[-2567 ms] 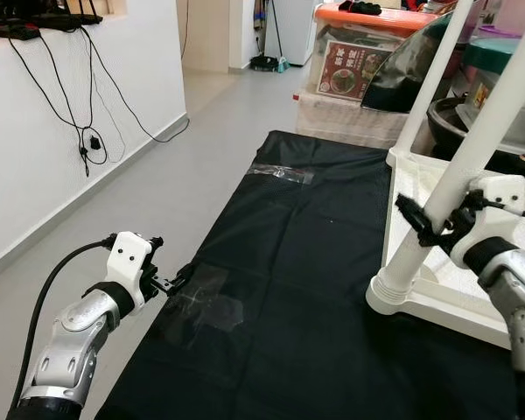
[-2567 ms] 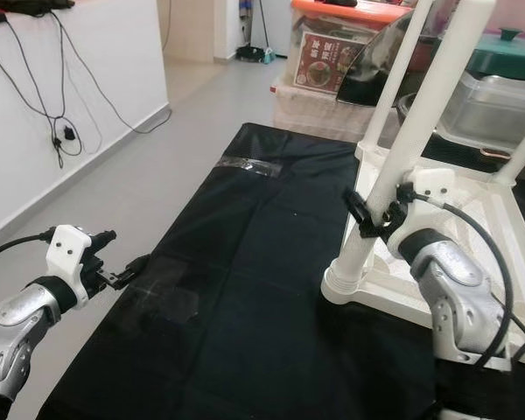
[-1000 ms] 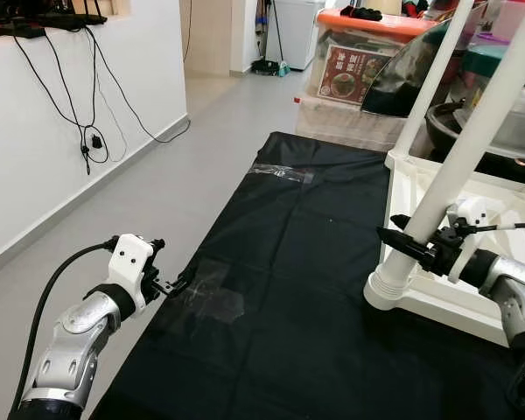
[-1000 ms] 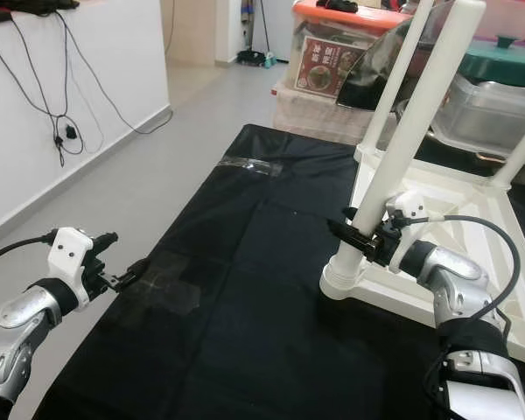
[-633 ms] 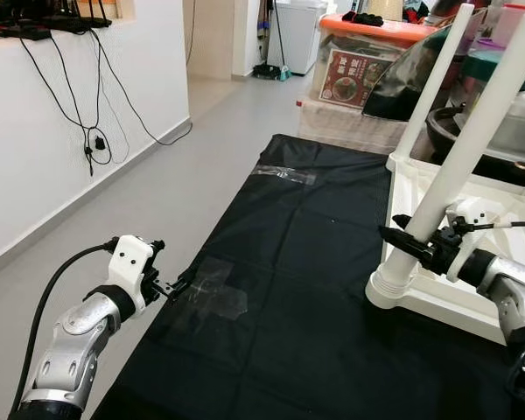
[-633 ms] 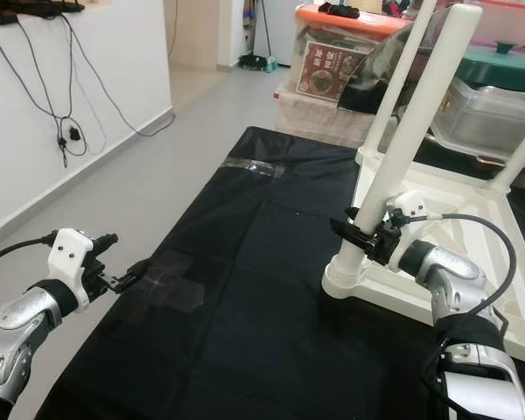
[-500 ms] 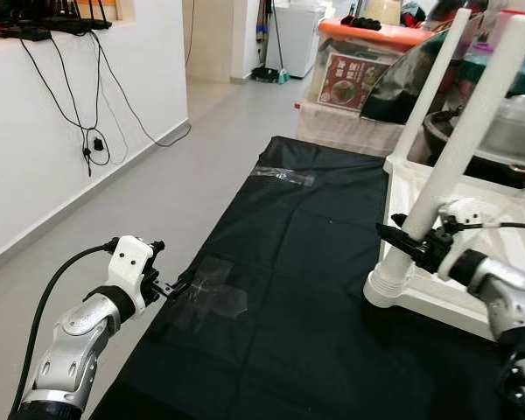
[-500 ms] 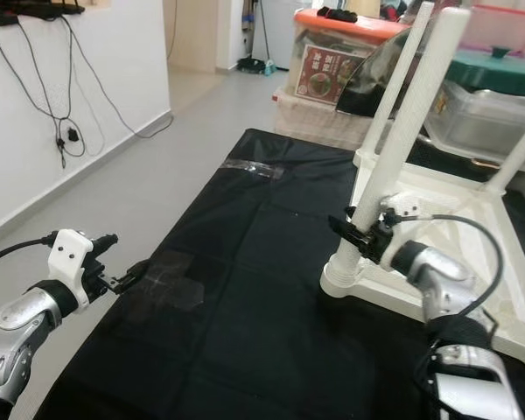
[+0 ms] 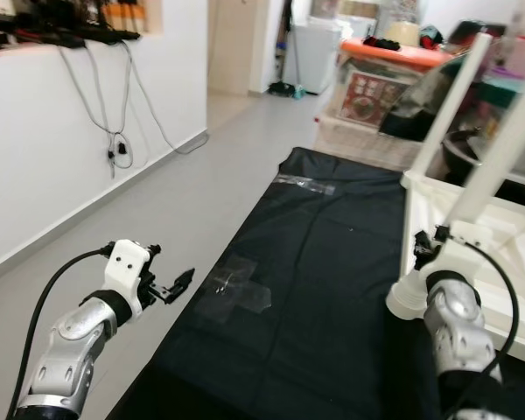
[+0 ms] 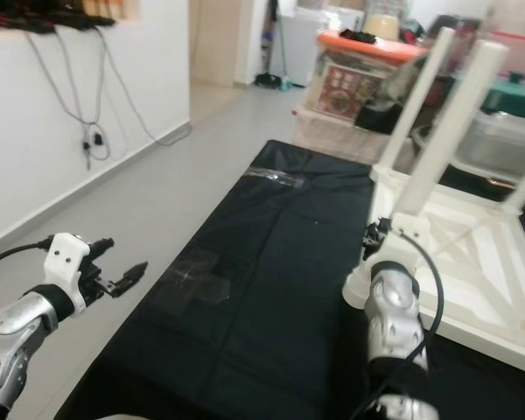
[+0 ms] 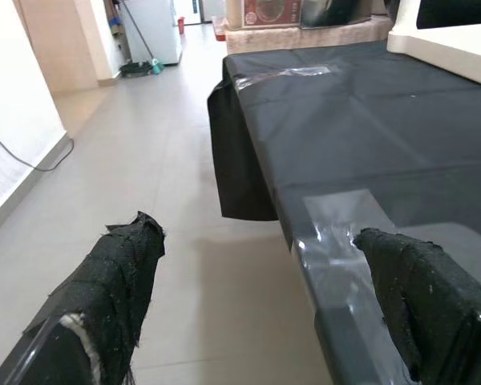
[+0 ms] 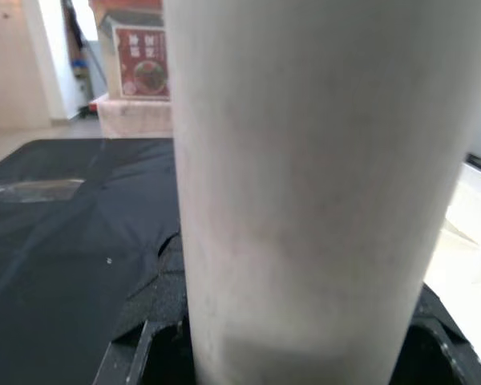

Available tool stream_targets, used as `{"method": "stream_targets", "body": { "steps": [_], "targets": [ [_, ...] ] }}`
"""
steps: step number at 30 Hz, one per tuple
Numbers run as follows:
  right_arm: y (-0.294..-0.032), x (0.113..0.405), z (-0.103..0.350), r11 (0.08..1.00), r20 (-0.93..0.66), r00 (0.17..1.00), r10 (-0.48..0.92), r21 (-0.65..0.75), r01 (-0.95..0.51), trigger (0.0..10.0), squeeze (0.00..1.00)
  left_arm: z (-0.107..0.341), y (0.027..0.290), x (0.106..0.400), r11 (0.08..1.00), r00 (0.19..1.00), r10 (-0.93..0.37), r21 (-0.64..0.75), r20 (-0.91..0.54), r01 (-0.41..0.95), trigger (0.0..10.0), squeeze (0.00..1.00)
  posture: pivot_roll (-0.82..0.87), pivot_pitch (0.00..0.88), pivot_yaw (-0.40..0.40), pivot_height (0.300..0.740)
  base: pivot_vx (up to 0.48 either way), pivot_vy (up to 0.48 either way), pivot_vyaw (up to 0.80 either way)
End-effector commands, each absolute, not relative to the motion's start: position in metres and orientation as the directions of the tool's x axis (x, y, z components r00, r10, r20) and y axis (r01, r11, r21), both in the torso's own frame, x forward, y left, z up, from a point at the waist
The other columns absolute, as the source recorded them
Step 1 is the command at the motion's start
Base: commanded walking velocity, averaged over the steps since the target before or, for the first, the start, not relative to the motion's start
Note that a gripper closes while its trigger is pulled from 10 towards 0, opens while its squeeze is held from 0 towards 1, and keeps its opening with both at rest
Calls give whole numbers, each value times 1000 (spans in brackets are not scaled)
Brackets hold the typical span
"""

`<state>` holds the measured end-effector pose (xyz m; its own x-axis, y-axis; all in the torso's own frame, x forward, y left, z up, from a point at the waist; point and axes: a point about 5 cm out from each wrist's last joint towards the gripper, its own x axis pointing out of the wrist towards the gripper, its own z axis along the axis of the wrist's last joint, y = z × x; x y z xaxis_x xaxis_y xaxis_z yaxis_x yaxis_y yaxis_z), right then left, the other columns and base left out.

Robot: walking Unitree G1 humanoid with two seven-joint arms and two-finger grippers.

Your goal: Building children table

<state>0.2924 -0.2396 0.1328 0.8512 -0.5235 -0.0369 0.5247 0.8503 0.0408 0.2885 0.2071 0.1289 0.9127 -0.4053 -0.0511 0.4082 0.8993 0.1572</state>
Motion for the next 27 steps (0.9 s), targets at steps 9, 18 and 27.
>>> {"method": "stream_targets", "body": {
  "steps": [9, 18, 27],
  "targets": [
    [-206, 293, 133, 863, -121, 863, -491, 64, 500, 10000, 0, 128, 197, 294, 888, 903, -428, 162, -47, 429, 10000, 0, 96, 0, -94, 740, 0, 0, 0],
    [-206, 284, 161, 872, -48, 878, -476, 105, 478, 10000, 1000, 127, 197, 294, 886, 900, -433, 160, -53, 435, 10000, 0, 82, 0, -81, 740, 0, 0, 0],
    [-207, 276, 221, 950, 191, 947, -260, 224, 216, 10000, 267, 127, 197, 296, 878, 892, -447, 163, -59, 451, 10000, 0, 59, 0, -64, 740, 0, 0, 0]
  ]
}}
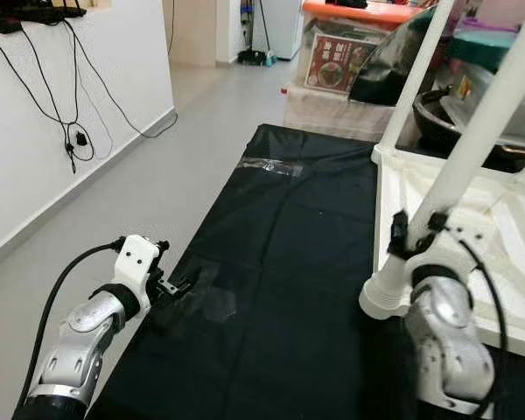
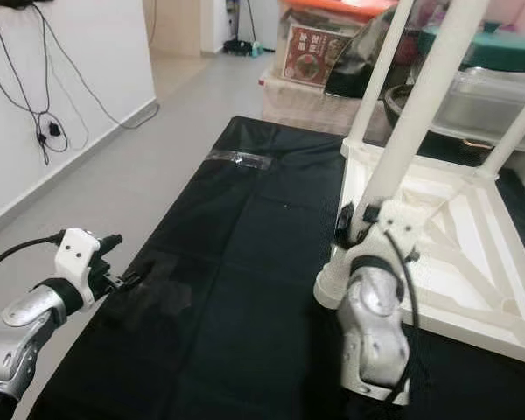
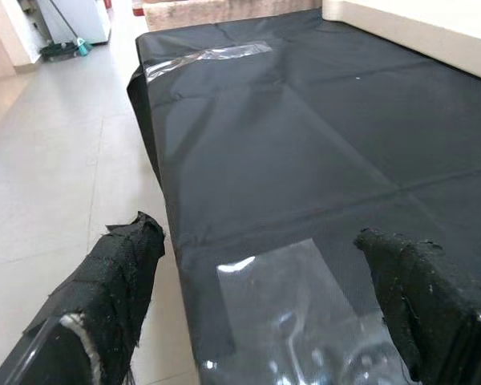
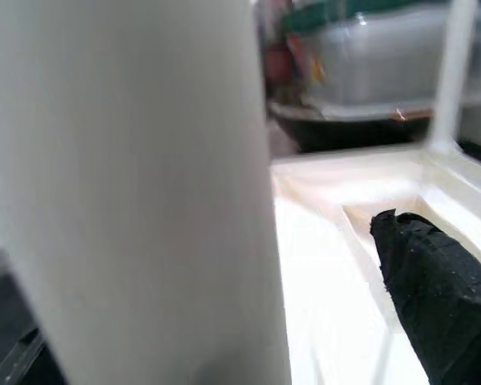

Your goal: Building children table

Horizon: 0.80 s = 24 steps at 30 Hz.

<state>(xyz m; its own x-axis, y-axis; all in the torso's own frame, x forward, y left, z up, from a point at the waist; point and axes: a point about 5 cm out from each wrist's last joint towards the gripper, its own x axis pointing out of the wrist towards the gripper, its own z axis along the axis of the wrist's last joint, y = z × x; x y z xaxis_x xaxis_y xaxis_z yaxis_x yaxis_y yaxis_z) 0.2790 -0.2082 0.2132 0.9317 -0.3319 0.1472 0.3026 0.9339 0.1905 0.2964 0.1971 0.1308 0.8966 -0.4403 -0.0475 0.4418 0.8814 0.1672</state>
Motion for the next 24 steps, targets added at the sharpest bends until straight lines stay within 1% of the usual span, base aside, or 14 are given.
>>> {"method": "stream_targets", "body": {
  "steps": [1, 2, 3, 4, 6, 7, 10, 15, 19, 20, 21, 22, 23, 24],
  "targets": [
    [-195, 273, 223, 967, 211, 975, -69, 253, 14, 10000, 0, 127, 196, 297, 876, 891, -451, 162, -59, 454, 10000, 0, 57, 0, -61, 740, 0, 0, 0],
    [-186, 270, 223, 954, 225, 972, 66, 271, -127, 10000, 0, 127, 195, 297, 875, 890, -453, 162, -59, 456, 10000, 0, 57, 0, -61, 740, 0, 0, 0],
    [-181, 266, 222, 944, 234, 953, 193, 221, -246, 10000, 0, 127, 195, 298, 874, 888, -455, 162, -58, 459, 10000, 0, 57, 0, -61, 740, 0, 0, 0],
    [-181, 266, 222, 944, 234, 953, 193, 221, -246, 10000, 0, 127, 195, 298, 874, 888, -455, 162, -58, 459, 10000, 0, 57, 0, -61, 740, 0, 0, 0],
    [-180, 262, 217, 926, 203, 921, 333, 114, -360, 10000, 0, 128, 194, 299, 872, 887, -458, 162, -57, 461, 10000, 0, 52, 0, -59, 740, 0, 0, 0],
    [-180, 262, 217, 926, 203, 921, 333, 114, -360, 10000, 0, 128, 194, 299, 872, 887, -458, 162, -57, 461, 10000, 0, 52, 0, -59, 740, 0, 0, 0],
    [-189, 265, 205, 878, 111, 876, 470, 46, -477, 10000, 0, 128, 192, 301, 870, 885, -462, 164, -56, 464, 10000, 0, 60, 0, -68, 740, 0, 0, 0],
    [-198, 271, 196, 830, 51, 831, 554, 39, -556, 10000, 0, 129, 193, 302, 870, 885, -462, 167, -53, 464, 10000, 0, 65, 0, -72, 740, 0, 0, 0],
    [-213, 297, 195, 775, -10, 776, 631, -24, -631, 10000, 0, 129, 195, 301, 875, 891, -452, 170, -46, 453, 10000, 0, 97, 0, -106, 740, 0, 0, 0],
    [-215, 304, 198, 759, 0, 759, 651, -23, -651, 6392, 0, 129, 196, 300, 876, 892, -450, 171, -44, 450, 10000, 0, 101, 0, -111, 740, 0, 0, 0],
    [-215, 304, 198, 759, 0, 759, 651, -23, -651, 6392, 0, 129, 196, 300, 876, 892, -450, 171, -44, 450, 10000, 0, 101, 0, -111, 740, 0, 0, 0],
    [-217, 308, 200, 745, 4, 745, 667, -23, -667, 4745, 0, 129, 196, 300, 877, 893, -448, 172, -43, 448, 10000, 0, 104, 0, -114, 740, 0, 0, 0],
    [-218, 312, 201, 727, 5, 728, 686, -26, -686, 3686, 0, 129, 196, 299, 878, 894, -446, 172, -42, 446, 10000, 0, 108, 0, -118, 740, 0, 0, 0],
    [-218, 312, 201, 708, 9, 708, 706, -24, -705, 0, 0, 129, 196, 299, 879, 894, -445, 172, -41, 446, 10000, 0, 109, 0, -119, 740, 0, 0, 0]
  ]
}}
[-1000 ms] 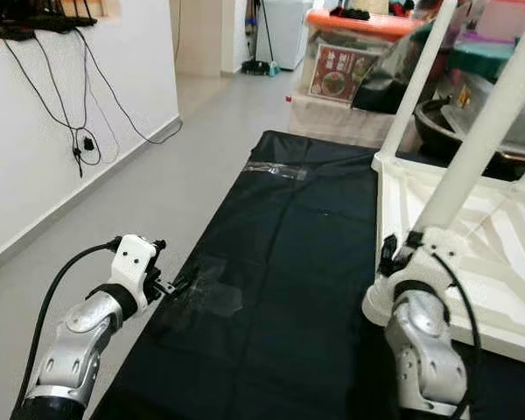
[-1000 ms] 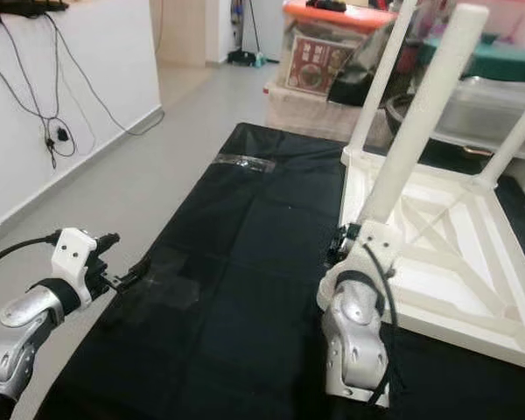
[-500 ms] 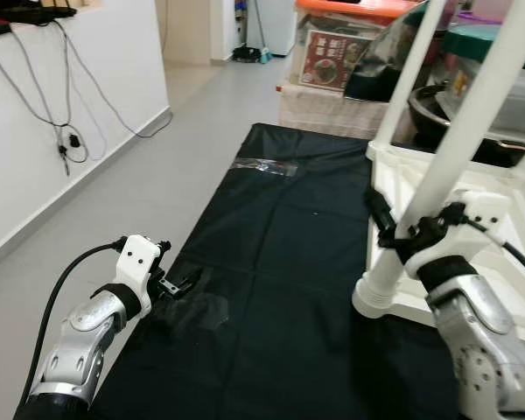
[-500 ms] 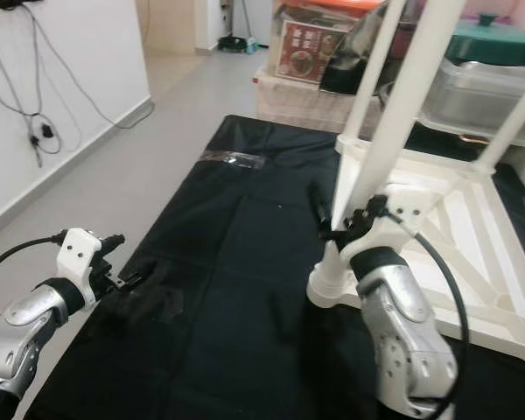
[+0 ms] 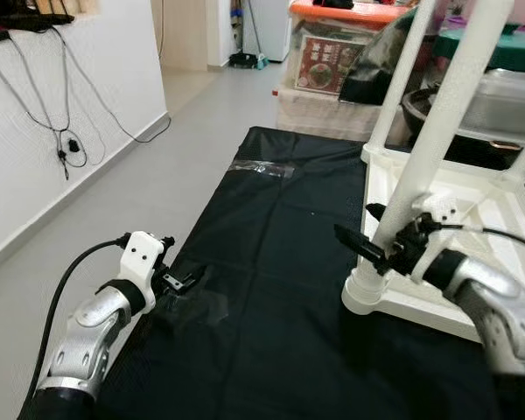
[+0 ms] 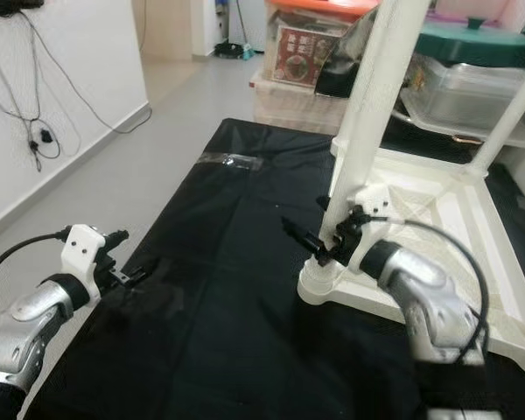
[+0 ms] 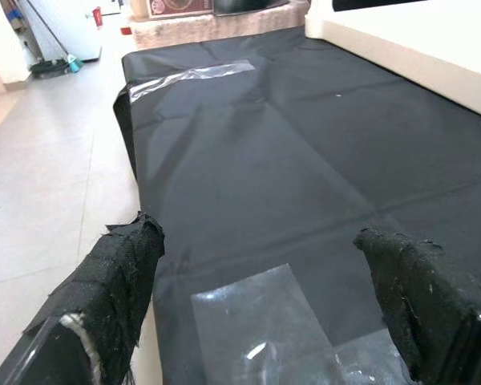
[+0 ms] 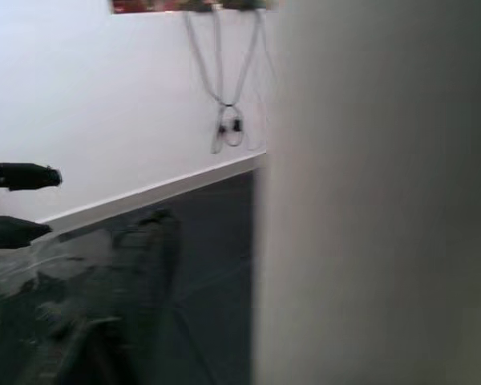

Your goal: Building children table

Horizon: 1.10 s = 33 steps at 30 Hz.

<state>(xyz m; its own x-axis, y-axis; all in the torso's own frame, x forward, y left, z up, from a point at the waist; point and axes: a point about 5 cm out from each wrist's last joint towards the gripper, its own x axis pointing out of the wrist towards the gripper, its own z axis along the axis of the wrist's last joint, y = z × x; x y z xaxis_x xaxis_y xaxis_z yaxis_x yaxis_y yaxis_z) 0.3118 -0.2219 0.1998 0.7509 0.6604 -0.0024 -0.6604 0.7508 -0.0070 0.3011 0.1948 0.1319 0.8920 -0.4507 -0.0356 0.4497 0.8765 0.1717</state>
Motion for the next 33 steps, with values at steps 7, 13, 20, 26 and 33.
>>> {"method": "stream_targets", "body": {
  "steps": [7, 13, 20, 26, 33],
  "targets": [
    [-208, 299, 196, 572, 0, 572, 820, -8, -820, 0, 0, 127, 196, 297, 879, 894, -446, 168, -43, 446, 10000, 0, 107, 0, -117, 740, 0, 0, 0],
    [-217, 311, 168, 909, -77, 908, 411, -37, -415, 0, 0, 127, 193, 298, 873, 888, -457, 165, -46, 458, 10000, 0, 96, 0, -106, 740, 0, 0, 0],
    [-250, 278, 136, 937, -186, 919, -346, -20, 349, 0, 0, 126, 192, 296, 871, 885, -463, 160, -50, 464, 10000, 0, 83, 0, -88, 740, 0, 0, 0],
    [-242, 236, 130, 840, -203, 820, -536, -28, 542, 0, 0, 125, 192, 296, 868, 882, -468, 155, -58, 471, 10000, 0, 63, 0, -61, 740, 0, 0, 0],
    [-223, 249, 156, 912, -84, 913, -399, 65, 404, 10000, 1000, 126, 187, 301, 857, 871, -488, 154, -62, 491, 10000, 0, 50, 0, -47, 740, 0, 0, 0]
  ]
}}
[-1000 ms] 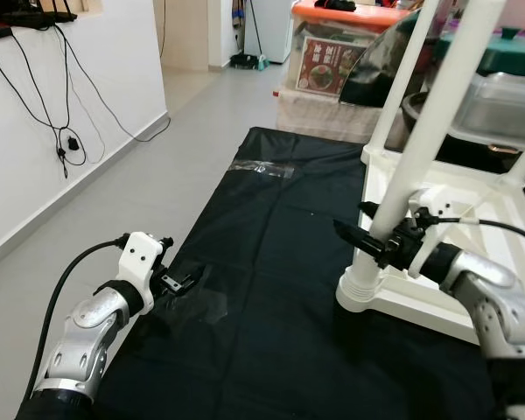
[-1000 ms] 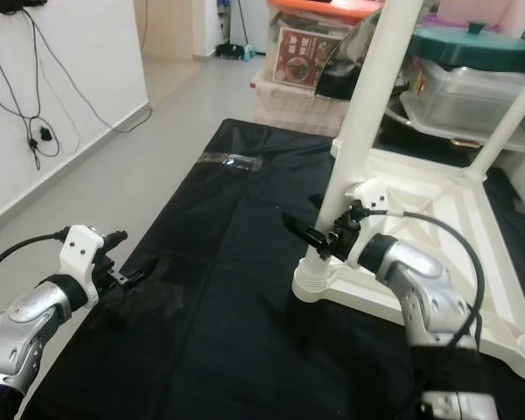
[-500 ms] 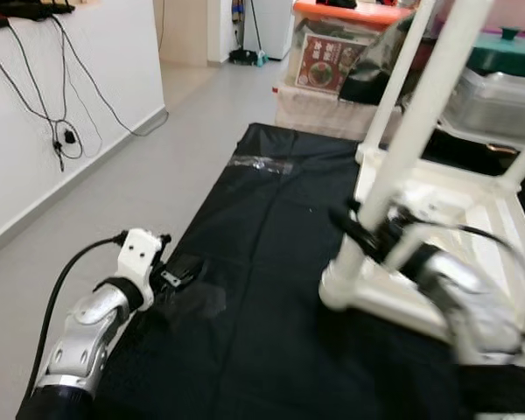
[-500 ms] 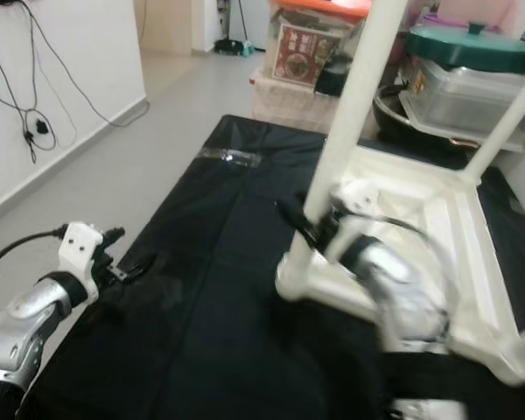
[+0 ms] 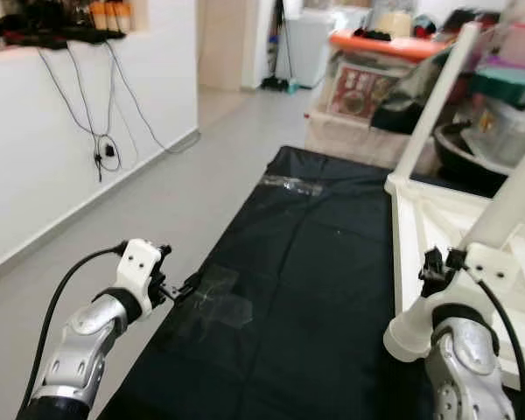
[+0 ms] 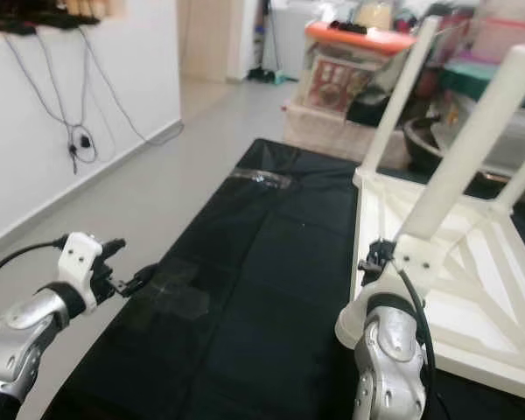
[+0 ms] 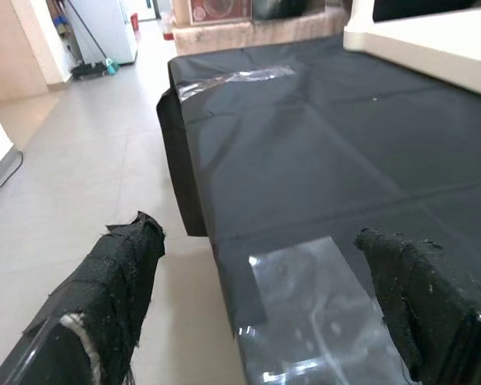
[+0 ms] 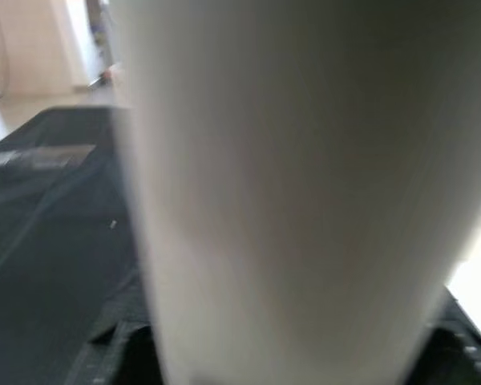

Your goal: Building children table

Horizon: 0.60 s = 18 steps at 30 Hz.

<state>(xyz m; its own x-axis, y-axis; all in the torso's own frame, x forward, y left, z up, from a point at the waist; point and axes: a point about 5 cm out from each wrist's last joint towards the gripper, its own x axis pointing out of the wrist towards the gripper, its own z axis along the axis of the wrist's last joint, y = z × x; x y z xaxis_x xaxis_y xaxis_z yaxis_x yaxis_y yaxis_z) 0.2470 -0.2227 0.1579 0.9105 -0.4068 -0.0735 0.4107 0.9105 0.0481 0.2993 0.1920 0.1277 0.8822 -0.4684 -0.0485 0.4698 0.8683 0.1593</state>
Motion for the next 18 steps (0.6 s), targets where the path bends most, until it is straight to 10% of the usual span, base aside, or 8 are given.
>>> {"method": "stream_targets", "body": {
  "steps": [1, 3, 4, 18],
  "targets": [
    [-223, 249, 156, 912, -84, 913, -399, 65, 404, 10000, 1000, 126, 187, 301, 857, 871, -488, 154, -62, 491, 10000, 0, 50, 0, -47, 740, 0, 0, 0],
    [-221, 263, 175, 943, -11, 952, -306, 137, 305, 10000, 1000, 127, 188, 302, 857, 871, -488, 155, -59, 491, 10000, 0, 56, 0, -54, 740, 0, 0, 0],
    [-220, 272, 191, 963, 75, 979, -191, 208, 172, 10000, 0, 127, 189, 301, 859, 873, -485, 156, -57, 487, 10000, 0, 56, 0, -58, 740, 0, 0, 0],
    [-214, 276, 184, 773, 58, 773, 632, 33, -634, 10000, 0, 128, 191, 302, 865, 880, -472, 166, -49, 473, 10000, 0, 94, 0, -76, 740, 0, 0, 0]
  ]
}}
